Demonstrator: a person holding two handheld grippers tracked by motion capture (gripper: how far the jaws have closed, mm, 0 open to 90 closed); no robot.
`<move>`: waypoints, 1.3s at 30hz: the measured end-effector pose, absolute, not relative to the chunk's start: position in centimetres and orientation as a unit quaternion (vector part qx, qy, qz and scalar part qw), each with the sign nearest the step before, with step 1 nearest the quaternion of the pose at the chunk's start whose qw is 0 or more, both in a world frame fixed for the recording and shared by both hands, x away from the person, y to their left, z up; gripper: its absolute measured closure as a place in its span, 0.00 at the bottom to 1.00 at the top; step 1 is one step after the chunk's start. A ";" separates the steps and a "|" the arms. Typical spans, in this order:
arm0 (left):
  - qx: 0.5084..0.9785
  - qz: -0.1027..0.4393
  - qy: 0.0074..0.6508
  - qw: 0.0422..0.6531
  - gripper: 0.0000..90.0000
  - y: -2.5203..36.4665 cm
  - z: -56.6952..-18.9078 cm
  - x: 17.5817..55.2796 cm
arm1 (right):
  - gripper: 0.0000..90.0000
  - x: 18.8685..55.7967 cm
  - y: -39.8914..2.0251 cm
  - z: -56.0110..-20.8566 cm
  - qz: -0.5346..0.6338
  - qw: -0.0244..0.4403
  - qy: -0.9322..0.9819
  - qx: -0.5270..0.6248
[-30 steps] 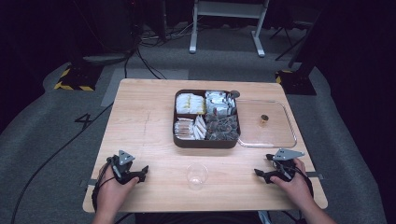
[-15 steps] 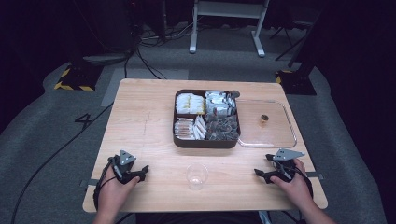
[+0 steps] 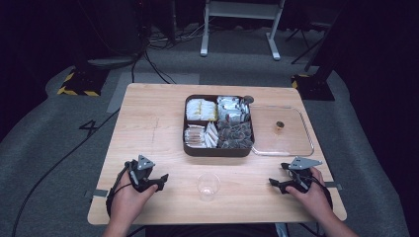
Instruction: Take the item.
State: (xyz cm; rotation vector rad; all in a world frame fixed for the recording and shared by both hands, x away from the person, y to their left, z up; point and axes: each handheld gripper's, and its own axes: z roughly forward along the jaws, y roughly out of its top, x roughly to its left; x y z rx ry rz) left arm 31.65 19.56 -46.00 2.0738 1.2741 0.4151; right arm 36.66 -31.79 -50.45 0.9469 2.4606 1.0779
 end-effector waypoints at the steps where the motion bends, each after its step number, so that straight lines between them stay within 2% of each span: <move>1: 0.793 0.159 0.487 0.330 0.35 19.6 -46.0 31.7 | 0.16 36.7 -31.8 -50.5 0.374 0.146 0.855 0.329; 7: 0.759 0.176 0.512 0.362 0.33 18.8 -44.0 32.2 | 0.16 36.7 -31.8 -50.5 0.374 0.146 0.855 0.329; 9: 0.751 0.192 0.518 0.362 0.27 18.2 -43.3 32.6 | 0.16 36.7 -31.8 -50.4 0.374 0.146 0.855 0.329; 16: 0.747 0.198 0.513 0.374 0.32 16.7 -41.7 33.9 | 0.16 36.7 -31.8 -50.4 0.374 0.146 0.855 0.329; 21: 0.752 0.219 0.506 0.363 0.31 15.6 -40.4 35.4 | 0.16 36.7 -31.8 -50.5 0.375 0.146 0.855 0.328; 28: 0.747 0.208 0.506 0.378 0.34 14.2 -39.0 37.5 | 0.16 36.7 -31.8 -50.5 0.375 0.146 0.855 0.327; 39: 0.740 0.223 0.497 0.395 0.36 11.5 -37.1 41.1 | 0.16 36.8 -31.8 -50.5 0.375 0.144 0.856 0.324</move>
